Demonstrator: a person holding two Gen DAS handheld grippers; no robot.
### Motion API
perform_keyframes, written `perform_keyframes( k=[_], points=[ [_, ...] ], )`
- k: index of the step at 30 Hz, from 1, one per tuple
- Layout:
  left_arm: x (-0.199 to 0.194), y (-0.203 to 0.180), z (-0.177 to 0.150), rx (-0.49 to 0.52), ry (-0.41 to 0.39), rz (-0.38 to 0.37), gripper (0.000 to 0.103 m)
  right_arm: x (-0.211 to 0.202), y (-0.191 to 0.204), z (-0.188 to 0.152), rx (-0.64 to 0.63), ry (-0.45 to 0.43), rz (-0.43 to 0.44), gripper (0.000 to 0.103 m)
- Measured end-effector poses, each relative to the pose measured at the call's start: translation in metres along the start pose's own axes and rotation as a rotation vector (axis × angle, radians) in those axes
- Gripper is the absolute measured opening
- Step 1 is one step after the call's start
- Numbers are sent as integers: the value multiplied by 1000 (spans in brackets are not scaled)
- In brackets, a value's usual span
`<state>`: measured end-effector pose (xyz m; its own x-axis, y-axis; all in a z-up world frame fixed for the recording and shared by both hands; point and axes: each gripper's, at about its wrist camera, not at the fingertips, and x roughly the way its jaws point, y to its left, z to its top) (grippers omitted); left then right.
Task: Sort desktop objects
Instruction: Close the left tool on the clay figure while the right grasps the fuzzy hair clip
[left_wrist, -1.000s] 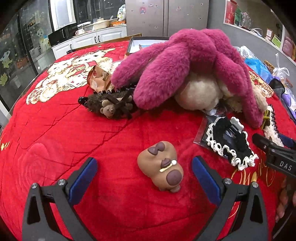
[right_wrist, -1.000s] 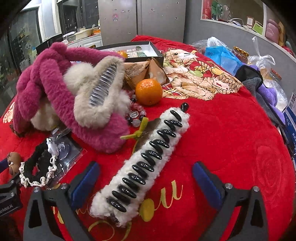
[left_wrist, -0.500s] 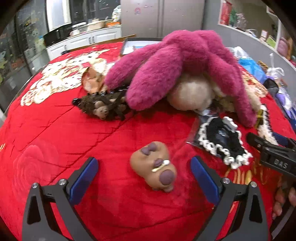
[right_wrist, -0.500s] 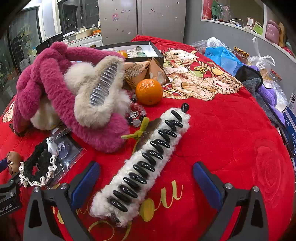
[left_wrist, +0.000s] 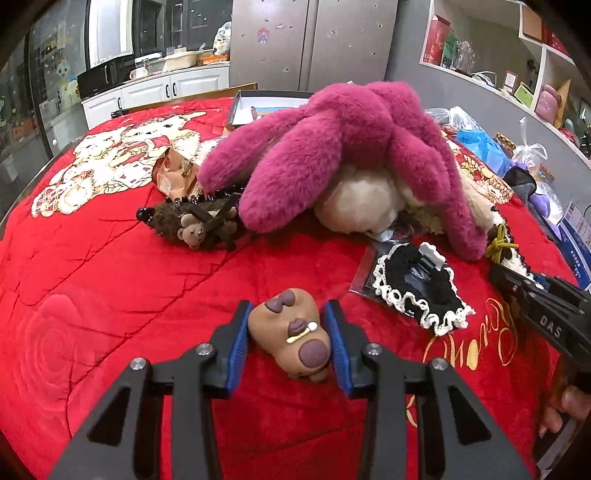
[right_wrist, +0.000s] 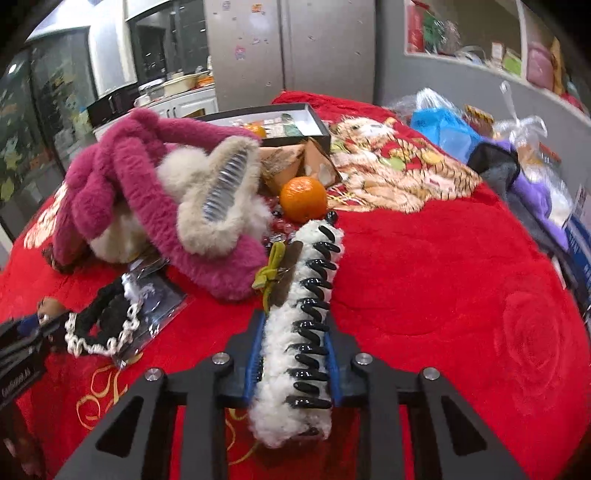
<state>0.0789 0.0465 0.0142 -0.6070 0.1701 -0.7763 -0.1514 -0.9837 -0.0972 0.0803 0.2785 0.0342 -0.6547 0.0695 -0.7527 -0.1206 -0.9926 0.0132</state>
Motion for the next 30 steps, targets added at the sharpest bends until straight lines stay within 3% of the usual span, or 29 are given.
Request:
perform_keyframes(
  k=[8,22,30],
  points=[
    [-6,3,-4,-20,-12,-9,40,-26,17,-1,-71,-59,19,29],
    [-27,-8,-11,4,-13,-32,40,-49,16,3,-55,-90,48,29],
    [-57,-20,7,24,-73,-42,40,-68,30,14,-78,-134,83,29]
  ],
)
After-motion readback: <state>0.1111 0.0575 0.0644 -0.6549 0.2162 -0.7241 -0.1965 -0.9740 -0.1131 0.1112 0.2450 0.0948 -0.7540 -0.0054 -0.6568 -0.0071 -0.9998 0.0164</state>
